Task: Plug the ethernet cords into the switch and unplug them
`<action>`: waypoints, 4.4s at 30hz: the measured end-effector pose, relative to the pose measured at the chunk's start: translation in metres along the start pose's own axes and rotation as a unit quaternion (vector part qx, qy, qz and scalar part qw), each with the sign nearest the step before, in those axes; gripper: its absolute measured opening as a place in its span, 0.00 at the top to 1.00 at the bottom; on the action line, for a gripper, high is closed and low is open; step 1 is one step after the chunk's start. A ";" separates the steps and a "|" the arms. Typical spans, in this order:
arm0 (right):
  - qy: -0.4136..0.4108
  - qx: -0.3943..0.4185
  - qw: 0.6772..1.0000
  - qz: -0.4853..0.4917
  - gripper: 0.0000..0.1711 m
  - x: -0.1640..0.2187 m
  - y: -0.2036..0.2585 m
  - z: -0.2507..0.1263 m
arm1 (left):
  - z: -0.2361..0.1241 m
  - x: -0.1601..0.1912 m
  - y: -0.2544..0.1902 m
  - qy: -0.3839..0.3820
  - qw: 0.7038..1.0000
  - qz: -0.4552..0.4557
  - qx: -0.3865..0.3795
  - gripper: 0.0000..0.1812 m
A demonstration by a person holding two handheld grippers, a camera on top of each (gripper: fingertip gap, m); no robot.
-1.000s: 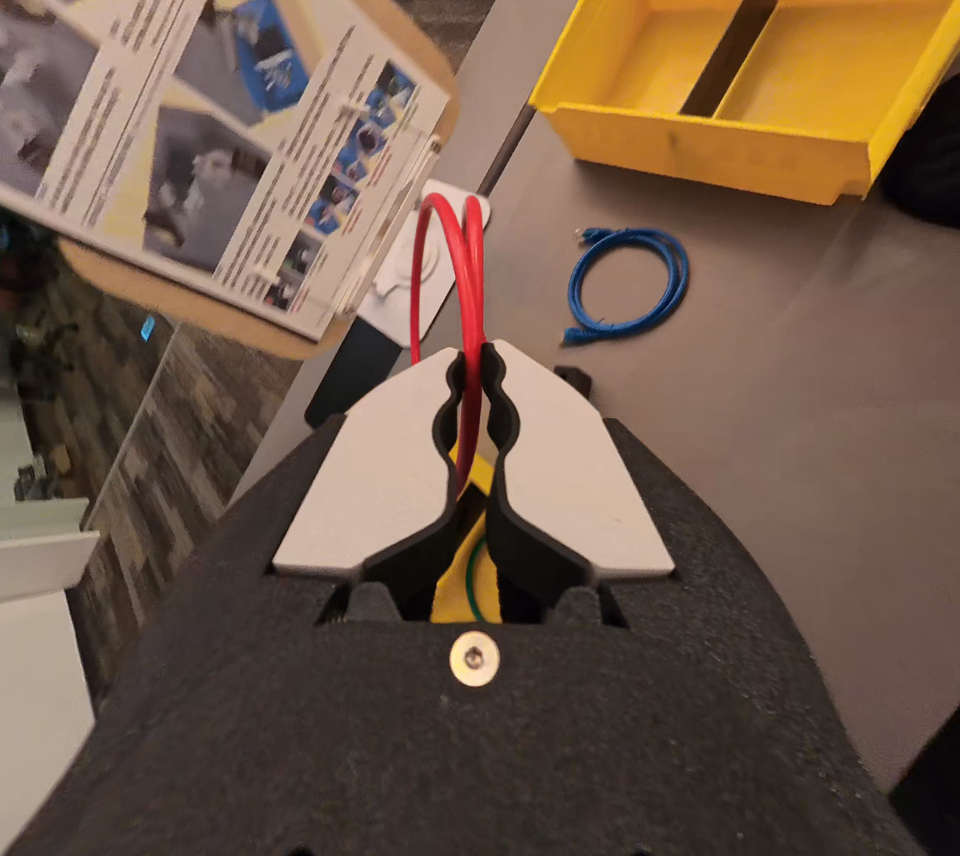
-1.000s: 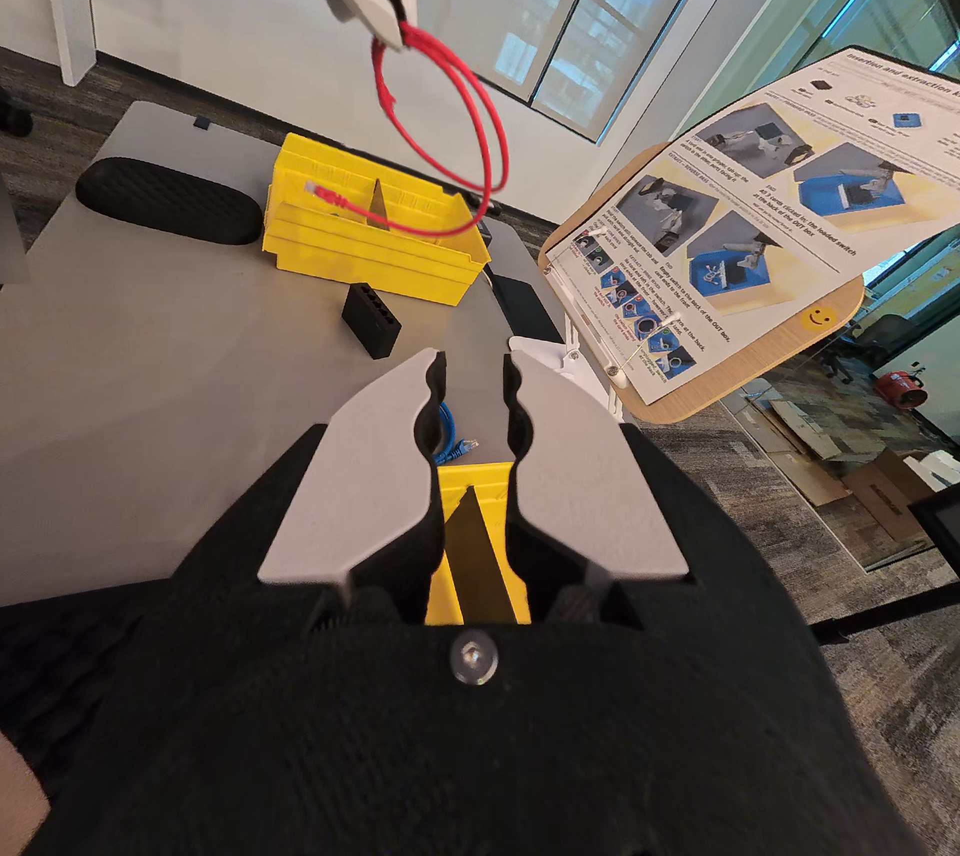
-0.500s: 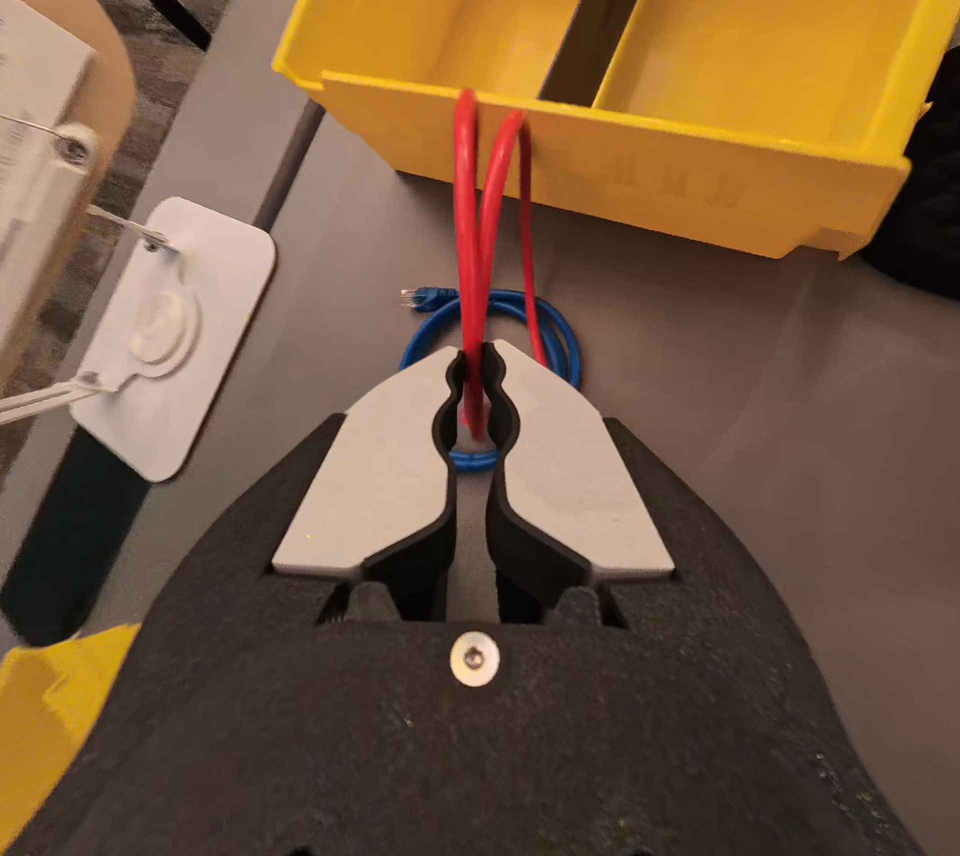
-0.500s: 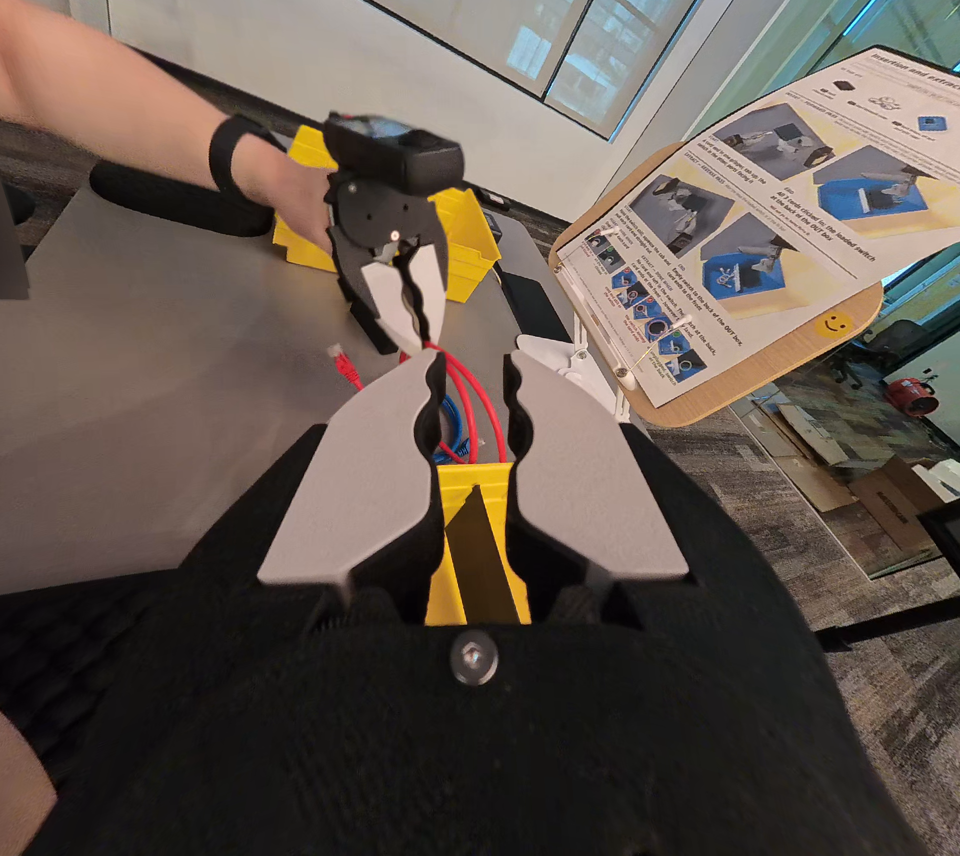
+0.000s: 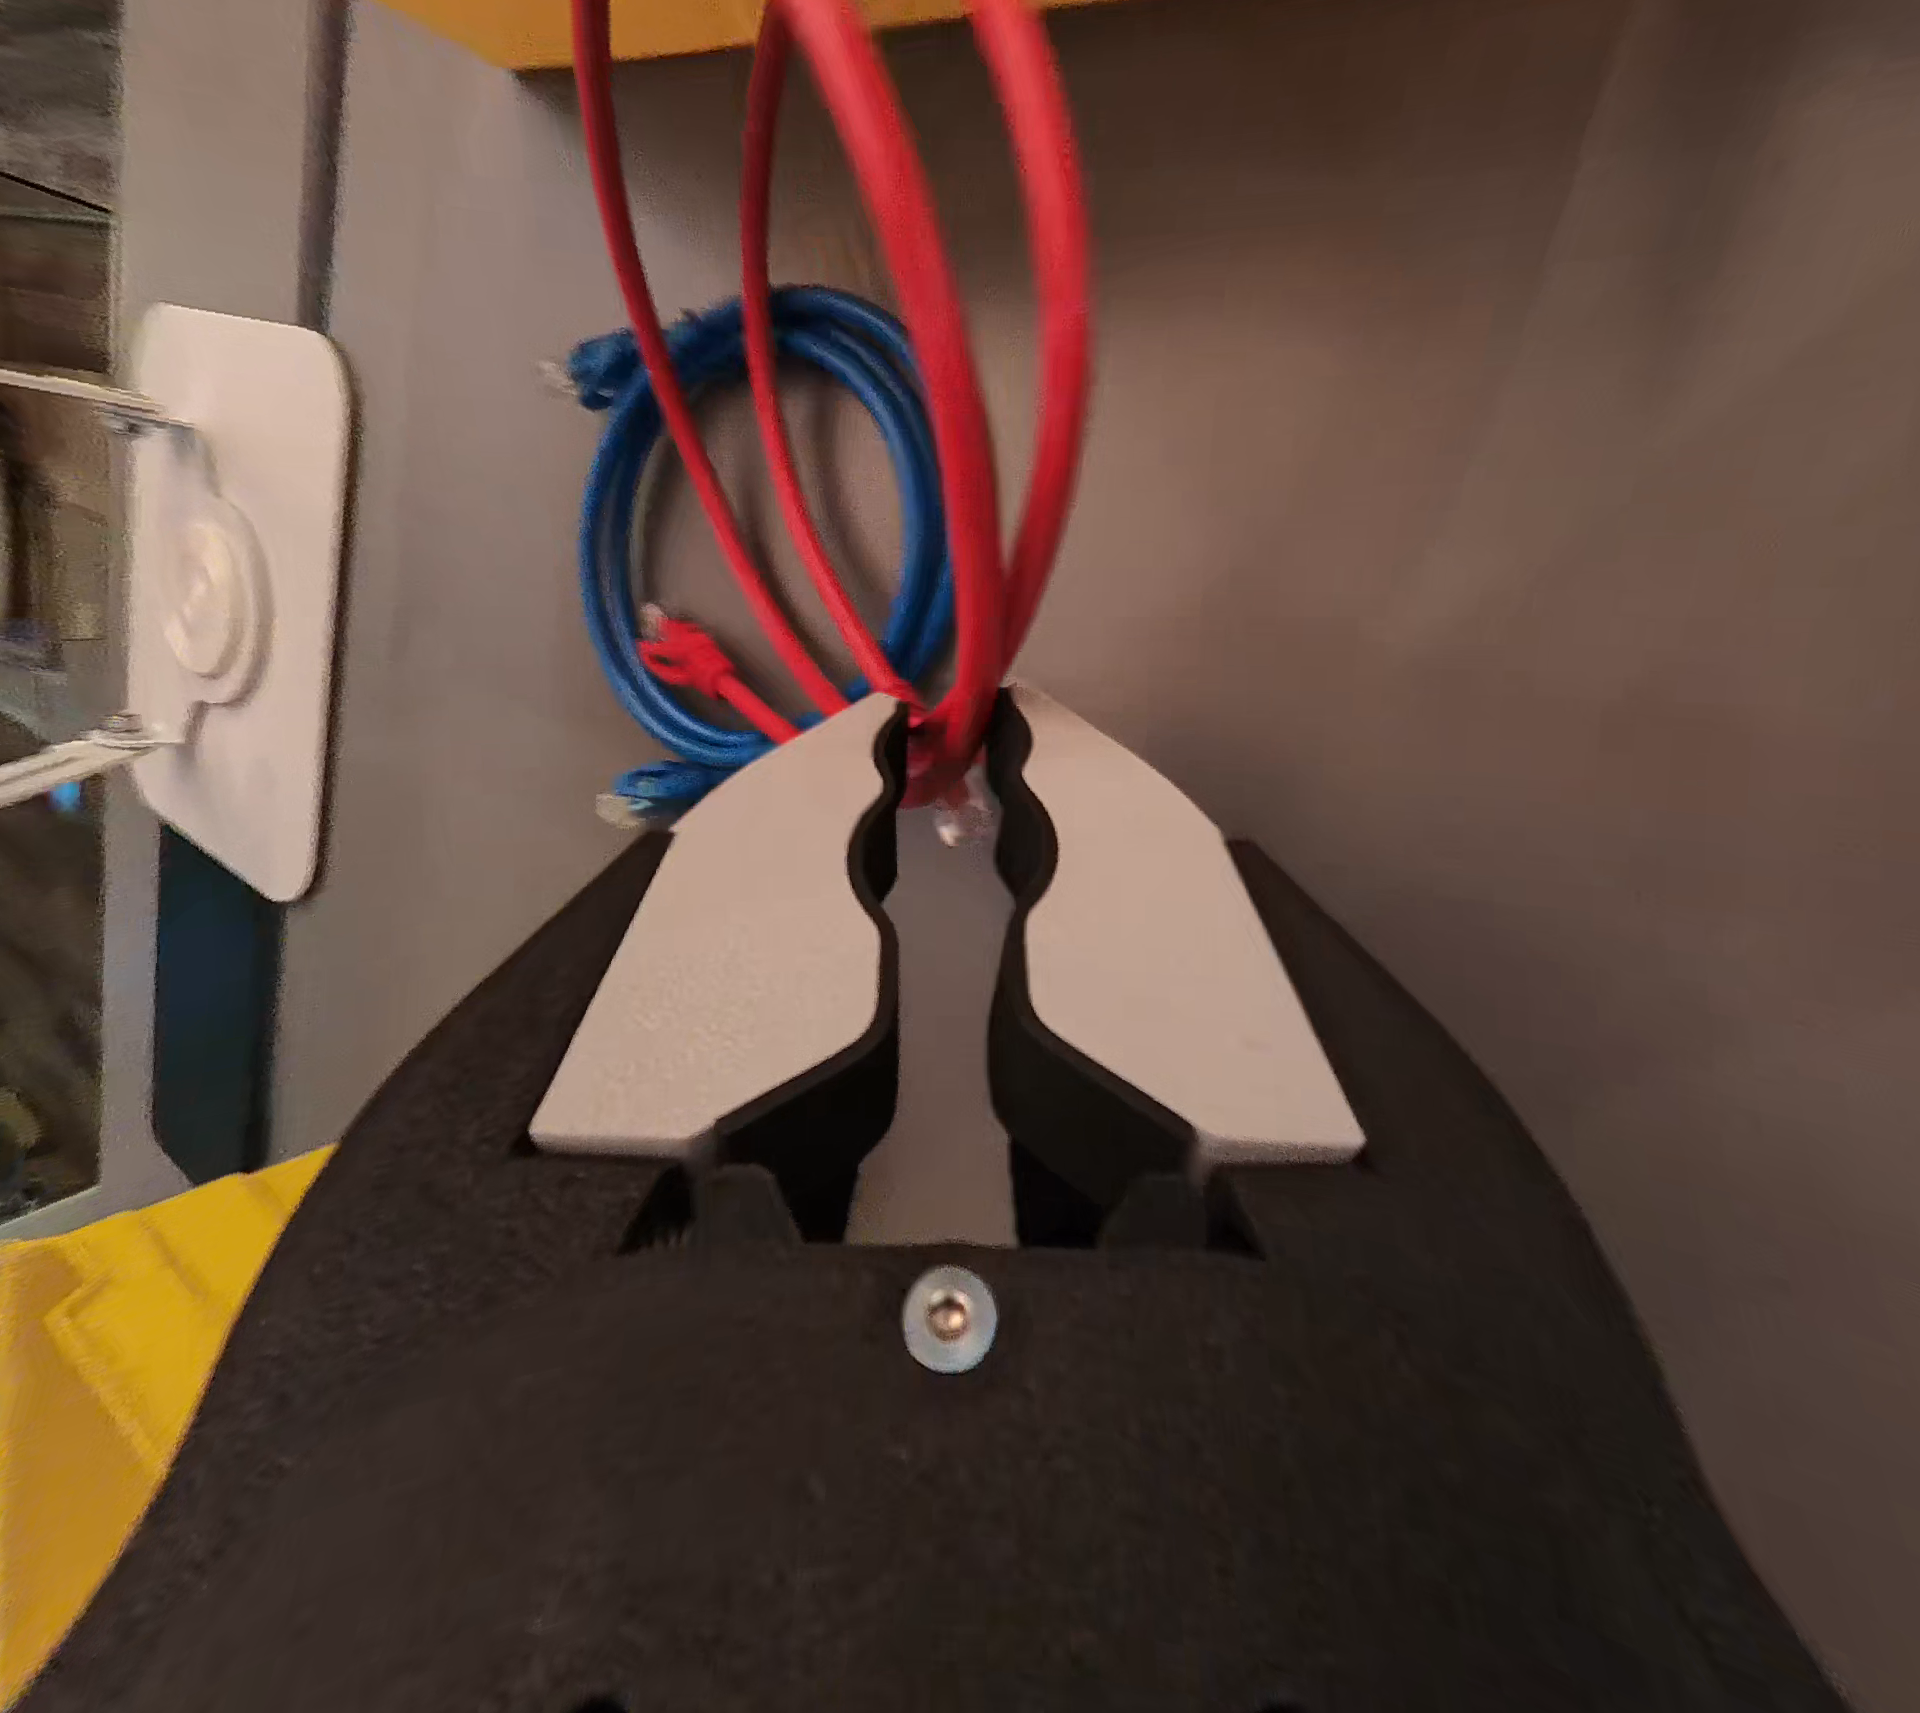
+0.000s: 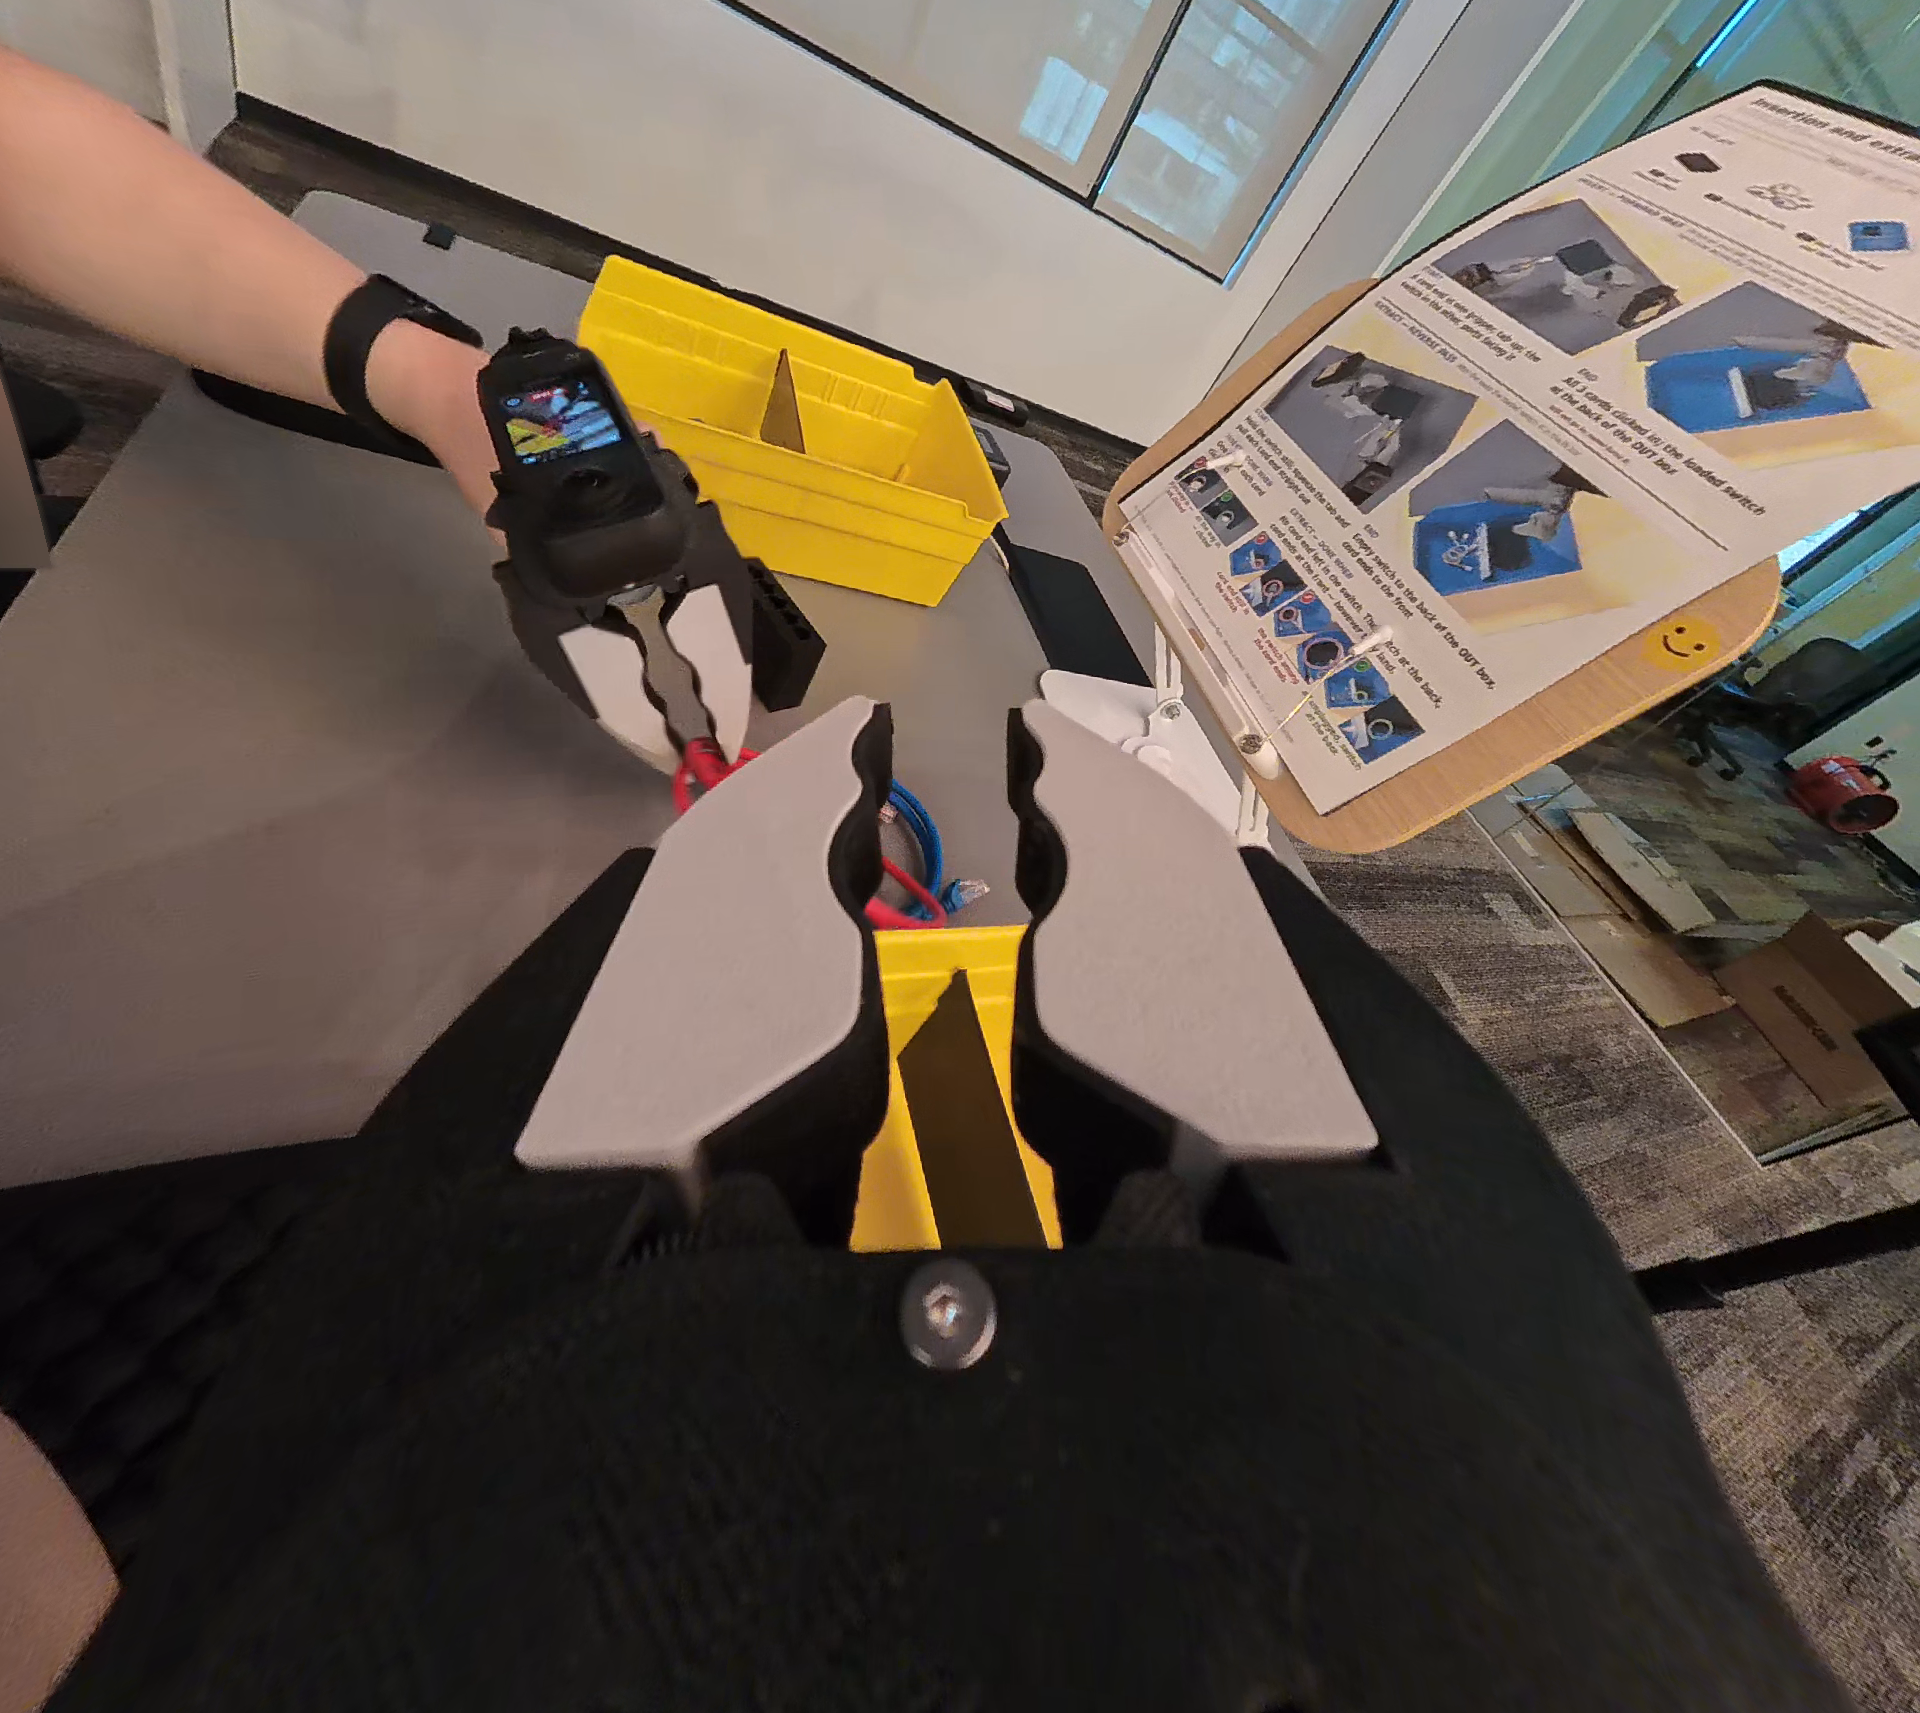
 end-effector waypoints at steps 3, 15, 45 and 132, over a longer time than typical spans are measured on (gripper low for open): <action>0.002 0.002 1.000 0.000 0.87 0.000 -0.001 0.002 | 0.005 0.008 -0.016 0.025 0.998 -0.032 0.044 0.73; 0.012 0.003 1.000 0.008 0.87 0.004 -0.003 0.004 | -0.153 0.101 0.045 -0.043 0.974 -0.188 -0.121 0.69; 0.053 -0.005 0.999 0.008 0.87 0.013 -0.002 0.017 | -0.089 0.319 0.083 0.318 0.731 -0.604 -0.011 0.78; 0.153 -0.071 0.984 -0.060 0.87 0.010 0.026 0.090 | -0.002 0.044 -0.023 -0.023 0.905 -0.397 0.153 0.92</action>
Point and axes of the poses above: each gripper's, where its closed fingertips meet, z out along the fingers, x out of its underside, y = z × x across the jaws, the point moved 6 cm from there along -z, back along the fingers, and after that the axes turned 3 degrees about x, right-handed, at the moved point
